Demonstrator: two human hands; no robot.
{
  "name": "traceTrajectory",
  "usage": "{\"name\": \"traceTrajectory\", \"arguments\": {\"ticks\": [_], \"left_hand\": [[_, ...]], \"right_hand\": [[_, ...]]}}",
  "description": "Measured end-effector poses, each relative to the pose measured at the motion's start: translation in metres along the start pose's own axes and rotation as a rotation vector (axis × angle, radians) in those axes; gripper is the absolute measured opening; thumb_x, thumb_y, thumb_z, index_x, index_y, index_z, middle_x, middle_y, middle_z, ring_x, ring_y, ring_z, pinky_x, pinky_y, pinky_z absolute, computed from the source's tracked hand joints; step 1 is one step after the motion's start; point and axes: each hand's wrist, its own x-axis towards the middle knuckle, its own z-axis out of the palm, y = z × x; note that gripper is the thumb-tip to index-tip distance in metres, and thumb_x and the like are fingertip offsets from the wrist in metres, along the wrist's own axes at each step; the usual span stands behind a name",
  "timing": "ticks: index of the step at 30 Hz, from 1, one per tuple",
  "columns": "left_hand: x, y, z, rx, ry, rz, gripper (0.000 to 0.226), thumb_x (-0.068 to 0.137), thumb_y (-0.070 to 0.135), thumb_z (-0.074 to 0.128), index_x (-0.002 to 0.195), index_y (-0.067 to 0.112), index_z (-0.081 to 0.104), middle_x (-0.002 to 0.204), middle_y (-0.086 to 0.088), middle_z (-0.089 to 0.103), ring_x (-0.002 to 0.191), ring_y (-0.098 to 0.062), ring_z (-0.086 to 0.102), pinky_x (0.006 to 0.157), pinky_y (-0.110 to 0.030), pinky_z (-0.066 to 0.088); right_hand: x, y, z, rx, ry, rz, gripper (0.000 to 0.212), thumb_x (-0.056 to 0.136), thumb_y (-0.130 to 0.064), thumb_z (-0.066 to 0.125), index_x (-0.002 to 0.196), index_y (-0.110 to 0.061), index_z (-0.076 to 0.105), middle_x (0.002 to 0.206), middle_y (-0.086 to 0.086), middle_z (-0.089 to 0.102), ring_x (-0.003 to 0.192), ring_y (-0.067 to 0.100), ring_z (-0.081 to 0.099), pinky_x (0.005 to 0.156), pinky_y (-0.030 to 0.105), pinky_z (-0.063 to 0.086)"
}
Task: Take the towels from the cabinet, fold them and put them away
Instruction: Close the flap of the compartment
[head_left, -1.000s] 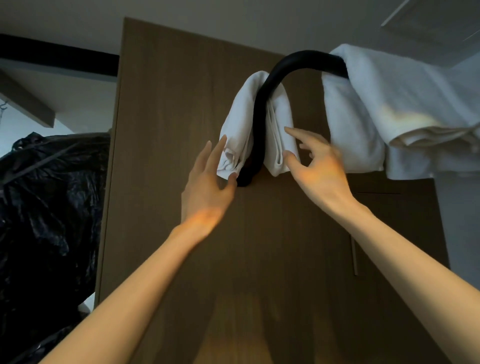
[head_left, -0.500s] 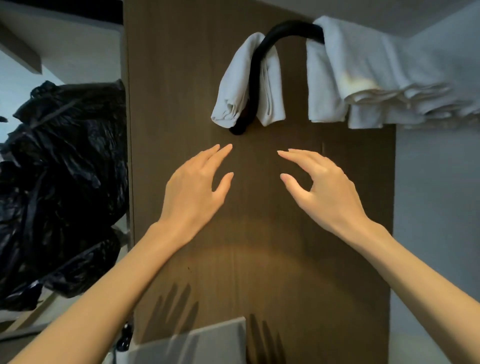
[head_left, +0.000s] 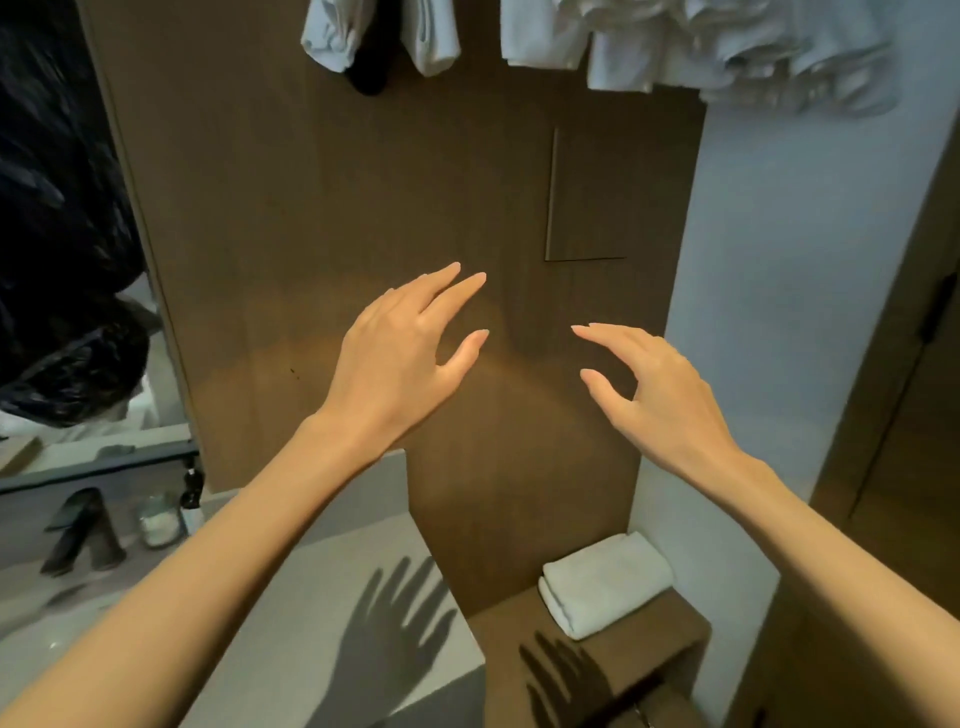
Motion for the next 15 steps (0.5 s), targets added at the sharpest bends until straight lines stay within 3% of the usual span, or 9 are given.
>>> {"name": "traceTrajectory", "arguments": {"ticks": [6,15], "left_hand": [[-0.024,0.067,0.051,-0.035,-0.101,-0.024,0.049,0.095,0.041,0.053,0.141,0.028,0.046,0.146,0.002,0.047,0.130,-0.019,0.048,0.107,-0.042,0.039],[-0.060,0.176,0.134,-0.009,-0.203,-0.196,0.048,0.096,0.040,0.053,0.141,0.026,0.046,0.146,-0.001,0.046,0.130,-0.023,0.048,0.106,-0.045,0.042]], "right_hand": [[-0.046,0.073,-0.007,-0.010,-0.102,-0.002,0.041,0.096,-0.033,0.054,0.137,-0.035,0.050,0.142,-0.013,0.049,0.126,0.014,0.048,0.100,0.038,0.044],[-0.101,0.200,-0.003,0.050,-0.317,-0.078,0.042,0.096,-0.031,0.054,0.138,-0.034,0.049,0.143,-0.012,0.049,0.129,0.014,0.047,0.104,0.038,0.041]]}}
